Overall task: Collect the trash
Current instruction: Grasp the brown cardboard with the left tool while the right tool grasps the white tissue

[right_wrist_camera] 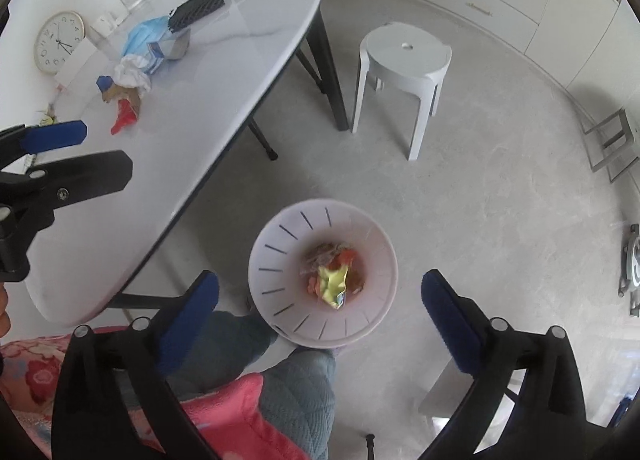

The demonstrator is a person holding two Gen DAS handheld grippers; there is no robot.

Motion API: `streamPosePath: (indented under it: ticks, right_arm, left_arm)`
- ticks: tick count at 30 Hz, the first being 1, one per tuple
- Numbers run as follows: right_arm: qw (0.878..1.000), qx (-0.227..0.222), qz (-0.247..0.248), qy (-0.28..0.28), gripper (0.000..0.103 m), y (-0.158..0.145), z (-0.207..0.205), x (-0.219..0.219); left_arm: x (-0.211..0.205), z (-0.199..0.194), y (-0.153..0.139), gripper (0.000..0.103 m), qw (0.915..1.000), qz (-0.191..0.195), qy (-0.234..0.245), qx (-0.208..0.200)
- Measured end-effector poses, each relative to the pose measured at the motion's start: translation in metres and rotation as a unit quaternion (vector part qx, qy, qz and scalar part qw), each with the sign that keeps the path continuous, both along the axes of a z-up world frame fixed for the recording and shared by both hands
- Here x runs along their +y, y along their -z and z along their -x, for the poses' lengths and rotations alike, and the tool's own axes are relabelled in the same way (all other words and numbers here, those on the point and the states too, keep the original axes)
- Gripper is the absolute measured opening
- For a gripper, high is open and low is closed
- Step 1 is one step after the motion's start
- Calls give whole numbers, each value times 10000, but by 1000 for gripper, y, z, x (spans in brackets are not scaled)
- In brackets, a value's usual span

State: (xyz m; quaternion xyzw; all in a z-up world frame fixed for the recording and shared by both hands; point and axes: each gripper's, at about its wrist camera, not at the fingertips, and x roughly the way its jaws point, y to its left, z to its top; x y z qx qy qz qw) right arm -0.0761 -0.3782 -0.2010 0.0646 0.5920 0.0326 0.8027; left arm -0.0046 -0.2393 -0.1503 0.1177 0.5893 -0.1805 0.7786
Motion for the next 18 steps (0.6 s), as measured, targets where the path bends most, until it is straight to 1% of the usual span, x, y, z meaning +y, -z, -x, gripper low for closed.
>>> streamPosePath:
  ticks: [4, 9, 12, 18]
  right_arm:
    - [10000, -20, 19, 33, 100, -3, -10, 3]
    - [9999, -96, 94, -66, 101, -10, -26, 16]
    - [9997, -186, 91, -152, 101, -16, -37, 27]
    - [9984, -374, -22, -430, 101, -31, -72, 62]
  left_arm:
    - [13, -5, -1, 92, 9999, 34, -136, -24]
    - [33, -13, -2, 92, 9994, 48, -347, -63]
    - [55, -24, -4, 92, 9983, 89, -571, -94]
    - [101, -43, -2, 92, 9944, 108, -1048, -128]
